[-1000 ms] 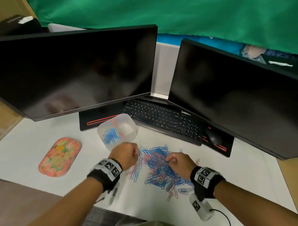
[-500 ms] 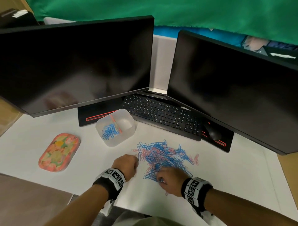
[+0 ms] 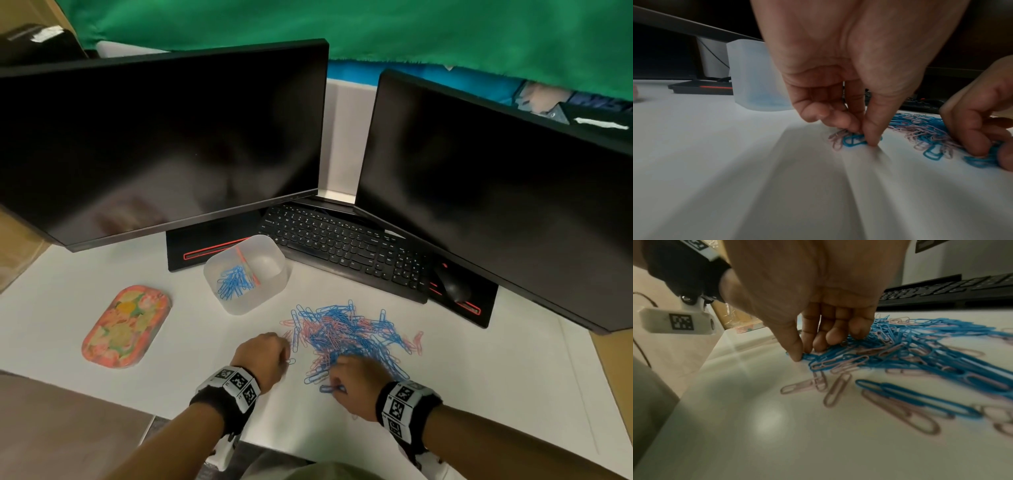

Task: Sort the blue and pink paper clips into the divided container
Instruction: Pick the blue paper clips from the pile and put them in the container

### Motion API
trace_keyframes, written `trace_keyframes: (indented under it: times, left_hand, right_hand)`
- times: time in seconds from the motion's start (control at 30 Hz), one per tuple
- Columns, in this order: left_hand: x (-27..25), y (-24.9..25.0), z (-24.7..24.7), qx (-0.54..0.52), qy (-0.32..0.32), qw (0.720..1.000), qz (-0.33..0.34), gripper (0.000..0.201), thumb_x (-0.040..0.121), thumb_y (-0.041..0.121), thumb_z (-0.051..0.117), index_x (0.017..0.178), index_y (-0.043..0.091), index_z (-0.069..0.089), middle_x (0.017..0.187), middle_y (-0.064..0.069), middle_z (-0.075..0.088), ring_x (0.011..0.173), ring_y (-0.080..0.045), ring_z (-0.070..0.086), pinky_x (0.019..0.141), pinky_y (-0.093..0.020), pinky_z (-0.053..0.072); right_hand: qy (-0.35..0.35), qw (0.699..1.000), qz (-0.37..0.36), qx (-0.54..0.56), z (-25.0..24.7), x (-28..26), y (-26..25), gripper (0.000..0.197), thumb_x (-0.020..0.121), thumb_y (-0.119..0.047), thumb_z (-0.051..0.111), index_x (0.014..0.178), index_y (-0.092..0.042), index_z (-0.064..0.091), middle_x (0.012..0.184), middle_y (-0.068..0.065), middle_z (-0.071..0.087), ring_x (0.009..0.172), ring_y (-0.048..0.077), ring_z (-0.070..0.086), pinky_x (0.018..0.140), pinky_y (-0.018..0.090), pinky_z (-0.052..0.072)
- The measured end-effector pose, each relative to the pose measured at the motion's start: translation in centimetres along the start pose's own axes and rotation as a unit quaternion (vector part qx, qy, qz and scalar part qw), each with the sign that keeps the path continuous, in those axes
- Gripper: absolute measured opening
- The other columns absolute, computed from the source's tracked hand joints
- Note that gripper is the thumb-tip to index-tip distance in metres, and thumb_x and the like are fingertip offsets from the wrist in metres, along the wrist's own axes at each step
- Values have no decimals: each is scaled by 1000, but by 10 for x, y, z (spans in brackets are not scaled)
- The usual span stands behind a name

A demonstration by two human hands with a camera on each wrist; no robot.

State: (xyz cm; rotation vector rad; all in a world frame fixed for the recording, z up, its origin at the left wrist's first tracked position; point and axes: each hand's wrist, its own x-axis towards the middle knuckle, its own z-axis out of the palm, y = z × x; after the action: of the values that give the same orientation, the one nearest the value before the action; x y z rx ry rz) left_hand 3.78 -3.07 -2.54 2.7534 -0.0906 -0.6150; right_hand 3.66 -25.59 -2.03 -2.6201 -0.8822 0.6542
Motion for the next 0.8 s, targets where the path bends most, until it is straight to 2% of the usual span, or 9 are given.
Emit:
trace_keyframes:
  times: [0.1,0.23,0.3,0.4,0.5,0.57,0.67,0.73,0.8]
  left_hand:
    - [1,-2,2,-14,0,1000,5,10,81,22,51,83,24,61,94,5,60,88,-20,60,72,-26,46]
    - [1,-2,2,-49,6,999,21,9,82,23,51,74,28,51,86,8,56,80,-16,56,67,-24,43]
    - [1,-1,1,-81,18,996,15,15,82,22,51,69,29,47,79,10,57,76,-15,56,67,-25,44]
    - [1,2,-6,-147,39,988,6,20,83,16,55,70,30,50,71,9,60,68,-14,56,66,-23,46]
    - [3,-1,-9,-235,51,971,-9,28,82,9,60,80,37,56,68,6,61,61,-8,56,63,-14,43]
    - [6,-5,-10,-291,56,954,-37,23,83,11,64,91,32,62,68,6,60,55,-6,56,61,-13,45]
    - [7,-8,-11,-368,57,926,-69,17,85,7,62,90,23,67,69,4,62,43,-1,54,55,-16,44]
    - [8,-9,-12,-405,48,909,-87,19,86,2,56,86,17,68,70,1,66,43,-7,56,52,-23,45]
    - [10,-9,-11,-449,24,887,-100,15,85,3,54,85,12,66,66,-5,66,47,-20,54,52,-30,44]
  right_hand:
    - [-6,1000,14,21,-1,1,0,17,88,-27,55,86,-13,64,92,1,58,81,17,51,69,23,34]
    - [-13,999,22,22,-3,2,-1,11,88,-18,51,88,-14,61,97,3,60,89,21,56,72,25,38]
    - [-15,999,18,30,-2,2,-1,10,84,-10,50,88,-16,57,95,3,59,85,20,53,71,28,40]
    - [-24,998,16,48,-1,3,-2,15,82,-3,49,88,-16,53,93,4,58,78,19,48,69,30,41]
    - [-28,997,25,71,-4,5,-2,19,83,-2,49,93,-16,54,96,4,60,79,16,48,72,29,43]
    - [-30,996,31,83,-5,6,-1,20,84,-1,48,95,-16,55,96,3,60,81,17,50,74,30,46]
    - [-31,996,27,79,-4,4,1,18,86,-4,49,98,-15,55,95,-1,55,82,16,49,74,27,43]
    - [-18,998,4,65,-4,3,0,14,87,-9,50,99,-15,55,99,0,56,86,18,52,73,24,39]
    - [-9,999,-22,47,-4,4,-2,15,88,-12,52,102,-14,56,105,2,57,93,19,54,76,23,39]
